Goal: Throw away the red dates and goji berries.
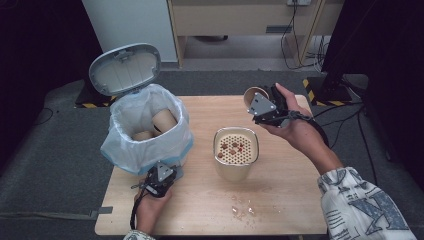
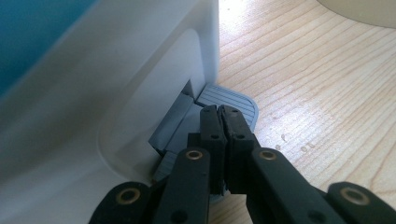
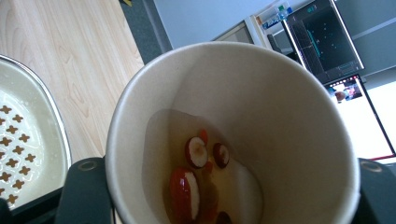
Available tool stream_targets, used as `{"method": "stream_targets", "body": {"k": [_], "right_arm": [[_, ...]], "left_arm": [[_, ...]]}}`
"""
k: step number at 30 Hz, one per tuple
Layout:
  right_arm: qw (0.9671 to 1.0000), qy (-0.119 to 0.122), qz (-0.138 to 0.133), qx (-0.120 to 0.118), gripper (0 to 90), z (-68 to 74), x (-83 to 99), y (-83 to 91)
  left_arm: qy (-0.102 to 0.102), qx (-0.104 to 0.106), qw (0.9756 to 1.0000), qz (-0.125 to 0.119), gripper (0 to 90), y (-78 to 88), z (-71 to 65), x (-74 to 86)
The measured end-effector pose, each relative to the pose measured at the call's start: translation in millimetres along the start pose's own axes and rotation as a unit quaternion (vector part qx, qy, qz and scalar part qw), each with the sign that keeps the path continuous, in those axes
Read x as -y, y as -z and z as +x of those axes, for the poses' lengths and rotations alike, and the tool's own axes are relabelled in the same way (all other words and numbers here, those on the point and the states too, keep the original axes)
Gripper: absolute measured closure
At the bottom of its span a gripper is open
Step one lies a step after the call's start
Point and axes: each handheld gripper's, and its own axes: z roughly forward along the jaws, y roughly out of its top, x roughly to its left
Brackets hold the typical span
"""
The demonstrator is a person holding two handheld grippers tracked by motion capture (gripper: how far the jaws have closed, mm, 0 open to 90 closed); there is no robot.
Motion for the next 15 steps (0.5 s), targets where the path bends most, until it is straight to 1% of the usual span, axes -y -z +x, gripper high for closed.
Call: {"method": "stream_targets", "body": {"k": [15], "right_arm": [[0.9997, 0.024, 0.002, 0.0, 33.0, 1.8, -3.9, -0.3]], "left_arm": [[0.0, 0.001, 1.0, 0.0, 87.4, 0.0, 0.3, 0.1]]}}
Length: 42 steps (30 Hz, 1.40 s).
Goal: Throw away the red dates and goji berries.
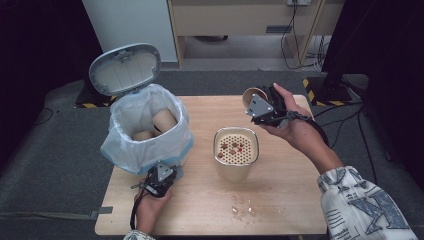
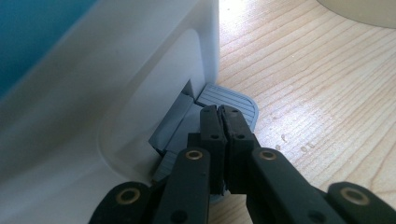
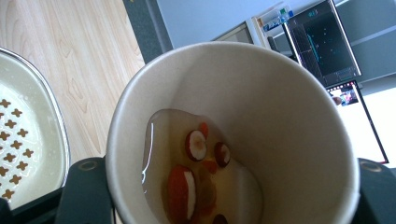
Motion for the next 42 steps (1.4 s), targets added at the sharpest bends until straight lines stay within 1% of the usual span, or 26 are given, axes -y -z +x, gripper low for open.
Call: {"method": "stream_targets", "body": {"k": [5, 9, 10, 13, 19, 29, 33, 34, 39, 42], "right_arm": [[0.9999, 0.016, 0.005, 0.004, 33.0, -0.2, -2.1, 0.0], [0.9998, 0.018, 0.005, 0.007, 33.0, -1.5, -3.7, 0.5], [0.9997, 0.024, 0.004, 0.009, 33.1, -2.4, -5.1, 0.6], [0.9993, 0.034, 0.006, 0.011, 33.1, -2.3, -6.8, 1.0], [0.9989, 0.044, 0.008, 0.012, 33.1, 0.2, -7.7, 0.4], [0.999, 0.042, 0.006, 0.011, 33.1, 1.9, -9.3, -1.5], [0.9988, 0.048, 0.004, 0.01, 33.1, 3.1, -11.4, -1.7], [0.9989, 0.045, 0.002, 0.011, 33.0, 3.4, -11.9, -1.6], [0.9984, 0.056, 0.002, 0.012, 33.0, 5.0, -14.4, -0.6], [0.9982, 0.058, 0.001, 0.013, 33.0, 4.1, -15.1, 0.0]], "left_arm": [[0.0, 0.0, 1.0, 0.0, 87.4, 0.0, 0.0, 0.1], [0.0, 0.0, 1.0, 0.0, 87.4, 0.0, 0.0, 0.0], [0.0, 0.0, 1.0, 0.0, 87.4, 0.0, 0.0, 0.1], [0.0, 0.0, 1.0, 0.0, 87.4, 0.0, -0.1, 0.1], [0.0, 0.0, 1.0, 0.0, 87.4, 0.0, -0.1, 0.1], [0.0, 0.0, 1.0, 0.0, 87.4, 0.0, 0.0, 0.1], [0.0, 0.0, 1.0, 0.0, 87.4, 0.0, 0.1, 0.0], [0.0, 0.0, 1.0, 0.0, 87.4, 0.0, 0.1, 0.1], [0.0, 0.001, 1.0, 0.0, 87.4, 0.0, 0.2, 0.1], [-0.001, 0.0, 1.0, 0.0, 87.4, 0.0, -0.2, -0.1]]}}
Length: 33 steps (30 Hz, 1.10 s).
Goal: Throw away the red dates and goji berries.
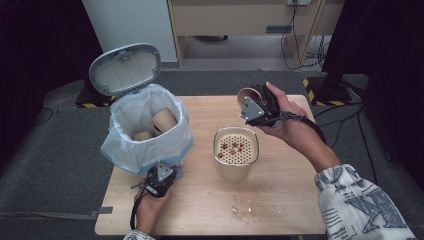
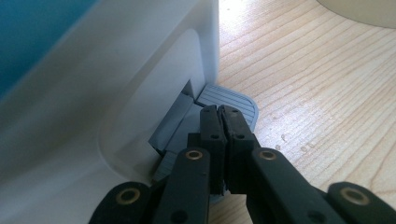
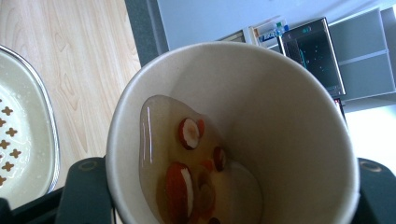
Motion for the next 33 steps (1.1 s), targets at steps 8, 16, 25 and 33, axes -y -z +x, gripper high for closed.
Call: {"method": "stream_targets", "body": {"k": [8, 16, 25, 33], "right_arm": [[1.0, 0.008, -0.001, -0.001, 33.0, 3.7, -0.8, -1.5], [0.9997, 0.022, 0.0, 0.008, 33.1, 7.2, -2.0, -0.2], [0.9986, 0.048, 0.006, 0.02, 33.5, 9.9, -1.7, 2.0], [0.9965, 0.077, 0.01, 0.03, 33.7, 10.2, -3.5, 3.8]], "left_arm": [[0.001, 0.001, 1.0, -0.001, 87.4, 0.0, 0.4, 0.1], [-0.001, 0.0, 1.0, 0.0, 87.4, 0.0, 0.1, 0.1], [-0.001, 0.0, 1.0, 0.0, 87.4, 0.0, 0.0, 0.0], [-0.001, 0.0, 1.0, 0.0, 87.4, 0.0, -0.1, 0.1]]}}
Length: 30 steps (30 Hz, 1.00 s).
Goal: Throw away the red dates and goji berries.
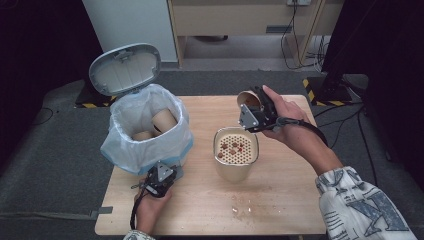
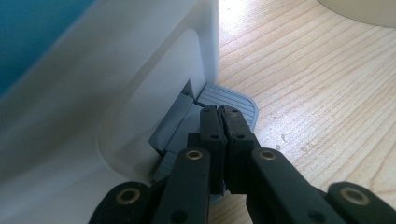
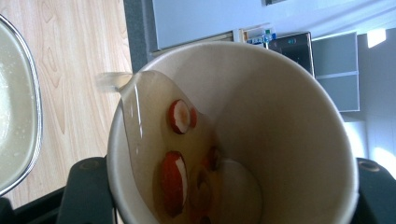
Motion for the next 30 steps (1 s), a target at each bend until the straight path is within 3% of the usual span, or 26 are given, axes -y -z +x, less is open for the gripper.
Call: {"method": "stream_targets", "body": {"k": [8, 30], "right_arm": [[0.9998, 0.017, 0.002, 0.009, 33.7, 1.9, -0.9, 0.6], [0.9995, 0.028, 0.006, 0.013, 33.7, 0.8, 1.6, 2.9]], "left_arm": [[0.0, 0.0, 1.0, 0.0, 87.4, 0.0, 0.0, 0.1], [0.0, -0.001, 1.0, 0.0, 87.4, 0.0, -0.2, 0.1]]}}
